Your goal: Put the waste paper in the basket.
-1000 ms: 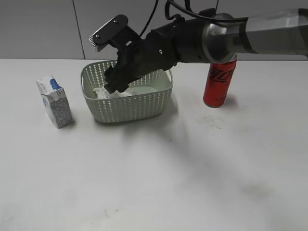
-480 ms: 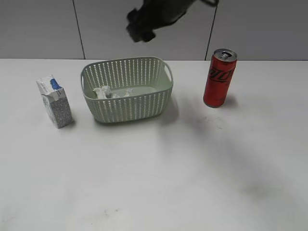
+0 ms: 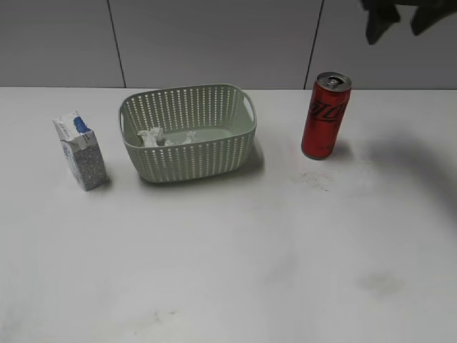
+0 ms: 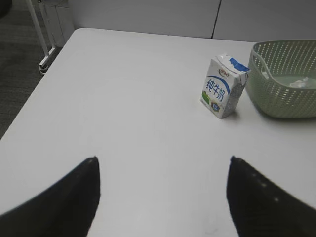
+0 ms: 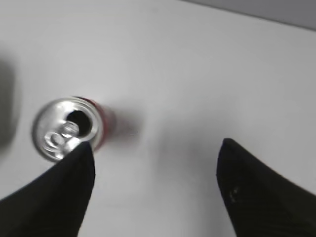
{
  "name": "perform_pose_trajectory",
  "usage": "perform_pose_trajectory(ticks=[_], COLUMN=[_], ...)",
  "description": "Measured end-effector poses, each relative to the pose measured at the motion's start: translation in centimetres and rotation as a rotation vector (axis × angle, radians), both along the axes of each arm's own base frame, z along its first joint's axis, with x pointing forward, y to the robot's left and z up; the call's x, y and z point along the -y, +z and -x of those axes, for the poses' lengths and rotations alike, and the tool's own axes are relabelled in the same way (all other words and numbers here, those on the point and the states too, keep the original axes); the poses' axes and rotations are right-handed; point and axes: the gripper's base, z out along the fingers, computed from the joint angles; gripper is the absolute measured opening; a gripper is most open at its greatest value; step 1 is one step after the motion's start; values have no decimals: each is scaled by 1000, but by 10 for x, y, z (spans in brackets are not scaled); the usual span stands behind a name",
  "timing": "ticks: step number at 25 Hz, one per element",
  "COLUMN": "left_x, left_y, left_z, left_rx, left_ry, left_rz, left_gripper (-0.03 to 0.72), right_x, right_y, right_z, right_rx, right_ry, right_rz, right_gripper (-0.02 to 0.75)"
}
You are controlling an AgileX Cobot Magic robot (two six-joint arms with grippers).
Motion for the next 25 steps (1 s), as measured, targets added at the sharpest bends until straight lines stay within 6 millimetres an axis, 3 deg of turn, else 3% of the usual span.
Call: perform_pose_trajectory(ticks=[4,7,10,15,18,25], left_x=[0,0,0,0,0,0], left_y=[0,0,0,0,0,0], left_z=[0,0,0,0,0,0], left_rx=[0,0,0,0,0,0], left_ry=[0,0,0,0,0,1], left_rz=[0,0,0,1,-1,0], left_gripper=[591,591,591,591,591,591], right_x=[29,29,24,29,41,61], right_y=[-2,0,11,30,28,-3], right_z=[-1,2,19,84,132,236], right_rx=[-54,-61,-76,-98,-110,-24], right_ry=[-67,-74,-51,24,27,19], right_rz=[10,-37,-125,-132,-70,-32], right_gripper=[578,578,578,577,575,574])
